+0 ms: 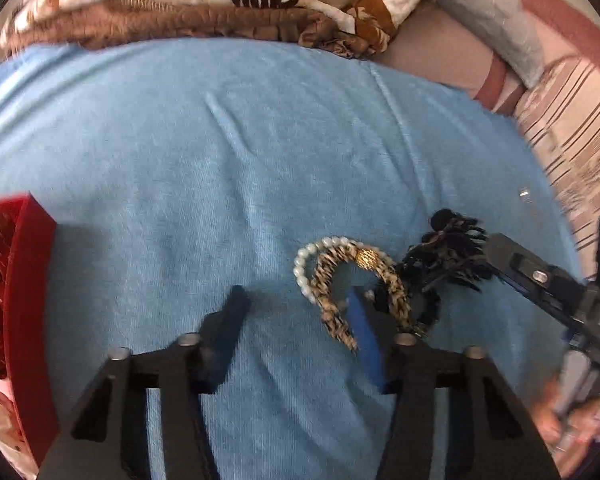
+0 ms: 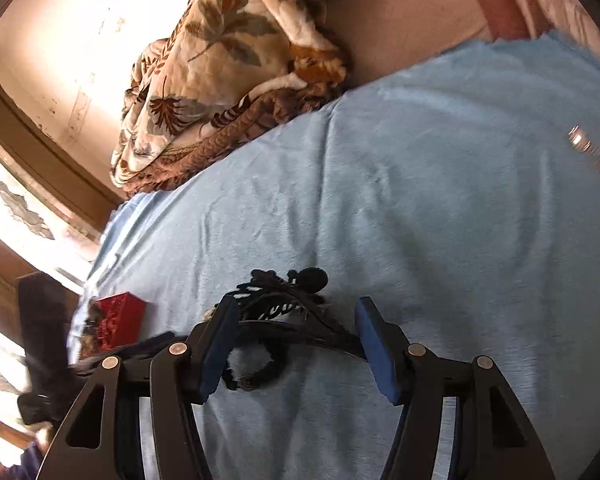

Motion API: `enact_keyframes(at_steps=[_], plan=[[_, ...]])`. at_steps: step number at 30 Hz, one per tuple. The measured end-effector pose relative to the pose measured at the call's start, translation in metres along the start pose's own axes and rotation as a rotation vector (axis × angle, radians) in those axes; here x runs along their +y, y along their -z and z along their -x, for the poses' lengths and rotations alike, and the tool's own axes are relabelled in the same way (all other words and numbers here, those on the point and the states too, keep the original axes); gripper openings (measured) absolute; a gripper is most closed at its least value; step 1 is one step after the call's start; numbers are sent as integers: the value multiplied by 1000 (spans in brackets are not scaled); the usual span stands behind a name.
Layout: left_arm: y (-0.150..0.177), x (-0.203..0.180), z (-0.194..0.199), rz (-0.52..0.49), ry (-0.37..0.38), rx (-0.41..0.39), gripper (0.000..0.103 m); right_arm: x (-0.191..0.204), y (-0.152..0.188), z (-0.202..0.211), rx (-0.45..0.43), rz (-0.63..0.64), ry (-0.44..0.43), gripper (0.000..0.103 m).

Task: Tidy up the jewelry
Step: 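Grasp leopard-print band with left tool while right tool grasps black claw clip, then lift and carry leopard band with left tool while right tool carries claw clip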

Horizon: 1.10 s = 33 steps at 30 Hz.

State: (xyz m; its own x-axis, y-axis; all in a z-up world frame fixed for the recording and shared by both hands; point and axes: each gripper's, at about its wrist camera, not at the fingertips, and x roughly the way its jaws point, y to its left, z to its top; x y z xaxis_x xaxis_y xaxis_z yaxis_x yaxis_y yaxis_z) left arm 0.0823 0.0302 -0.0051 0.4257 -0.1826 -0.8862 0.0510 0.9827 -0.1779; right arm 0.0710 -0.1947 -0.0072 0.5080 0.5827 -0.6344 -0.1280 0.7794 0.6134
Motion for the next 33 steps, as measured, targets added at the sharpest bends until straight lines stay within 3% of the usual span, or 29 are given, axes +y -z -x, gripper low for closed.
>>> enact_keyframes(at_steps=[1,2,4,9,10,12,15,20,25,26,27,28,29,33], plan=[[0,-1,0,-5,-5,2,8,-1,1,-1,12,-15,-26,63],[0,0,0,10,28,17,5,-2,2,0,30,-38,-72,60],[3,3,7,26,17,21,5,-2,5,1,67,-75,-159,59],[32,15,40,-49,-38,-2,5,11,14,16,140,-65,-360,60],[38,18,44,-57,-48,-4,5,13,14,21,125,-49,-343,60],[52,26,54,-64,-54,-1,5,17,14,32,62,-16,-214,68],[66,36,63,-61,-43,6,5,21,16,34,12,11,-76,69],[70,35,56,-69,-41,7,6,32,17,20,11,74,0,69],[69,23,45,-101,-62,-4,18,45,19,1,5,193,108,69],[69,20,44,-110,-67,-11,20,47,21,-4,9,207,124,67],[69,15,43,-125,-79,-16,20,48,21,-9,13,220,142,58],[70,13,43,-134,-86,-19,16,48,22,-11,20,227,149,46],[70,10,44,-138,-79,-21,9,48,21,-14,33,229,162,27],[72,3,61,-144,-46,-56,5,43,15,8,-21,174,139,25]])
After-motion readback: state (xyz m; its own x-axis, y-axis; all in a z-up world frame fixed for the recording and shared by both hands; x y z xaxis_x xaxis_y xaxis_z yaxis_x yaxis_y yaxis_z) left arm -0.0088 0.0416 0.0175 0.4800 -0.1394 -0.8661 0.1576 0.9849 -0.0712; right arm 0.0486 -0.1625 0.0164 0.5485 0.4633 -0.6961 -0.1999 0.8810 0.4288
